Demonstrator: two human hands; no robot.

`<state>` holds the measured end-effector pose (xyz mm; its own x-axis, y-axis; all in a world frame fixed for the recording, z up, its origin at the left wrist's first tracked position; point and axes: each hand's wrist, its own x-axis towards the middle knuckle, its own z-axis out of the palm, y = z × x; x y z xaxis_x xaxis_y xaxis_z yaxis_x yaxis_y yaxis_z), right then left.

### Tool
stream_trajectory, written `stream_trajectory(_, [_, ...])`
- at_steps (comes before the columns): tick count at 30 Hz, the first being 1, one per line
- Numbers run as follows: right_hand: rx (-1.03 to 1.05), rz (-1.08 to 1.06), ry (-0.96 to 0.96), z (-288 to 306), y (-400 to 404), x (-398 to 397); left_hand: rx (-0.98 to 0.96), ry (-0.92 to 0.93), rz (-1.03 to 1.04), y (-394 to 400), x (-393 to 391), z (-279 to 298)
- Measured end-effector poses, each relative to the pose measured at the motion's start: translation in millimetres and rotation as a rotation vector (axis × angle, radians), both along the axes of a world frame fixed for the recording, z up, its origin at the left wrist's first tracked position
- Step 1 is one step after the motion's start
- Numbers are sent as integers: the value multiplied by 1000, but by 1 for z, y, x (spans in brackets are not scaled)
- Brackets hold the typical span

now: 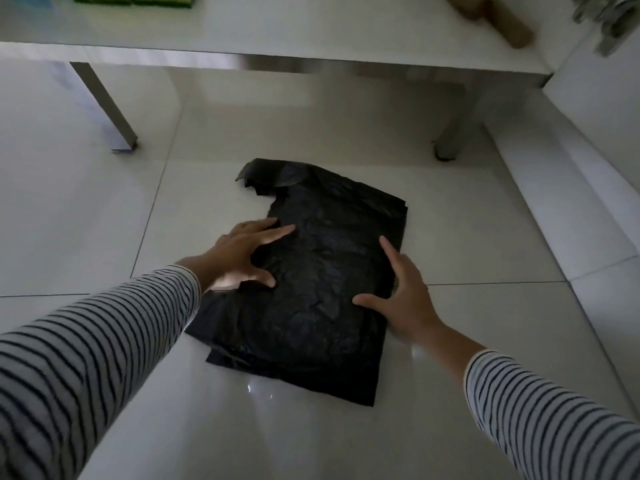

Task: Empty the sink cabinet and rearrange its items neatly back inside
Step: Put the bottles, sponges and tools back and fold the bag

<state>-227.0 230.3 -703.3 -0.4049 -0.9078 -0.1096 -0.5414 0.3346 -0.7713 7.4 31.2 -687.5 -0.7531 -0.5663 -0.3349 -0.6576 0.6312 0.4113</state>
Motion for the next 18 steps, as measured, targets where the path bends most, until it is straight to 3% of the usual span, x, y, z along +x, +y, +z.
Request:
stream_trajectory(2, [58,1,128,-11,-5,0,-119,-95,-74,-2,-3,-8])
stream_trajectory(5, [105,-21,255,-18,-9,4,-180,-50,-78,-4,-9,-11])
stream_trajectory(12, [-21,-22,151,7,-35,4,-122,188,95,7,-3,8])
stream_trajectory(16, [-263,-67,422,80,-90,-14,-496,524,177,-27,-13,72])
stream_trajectory(18, [-414,-106,496,117,-110,-17,-700,606,227,-40,-16,111])
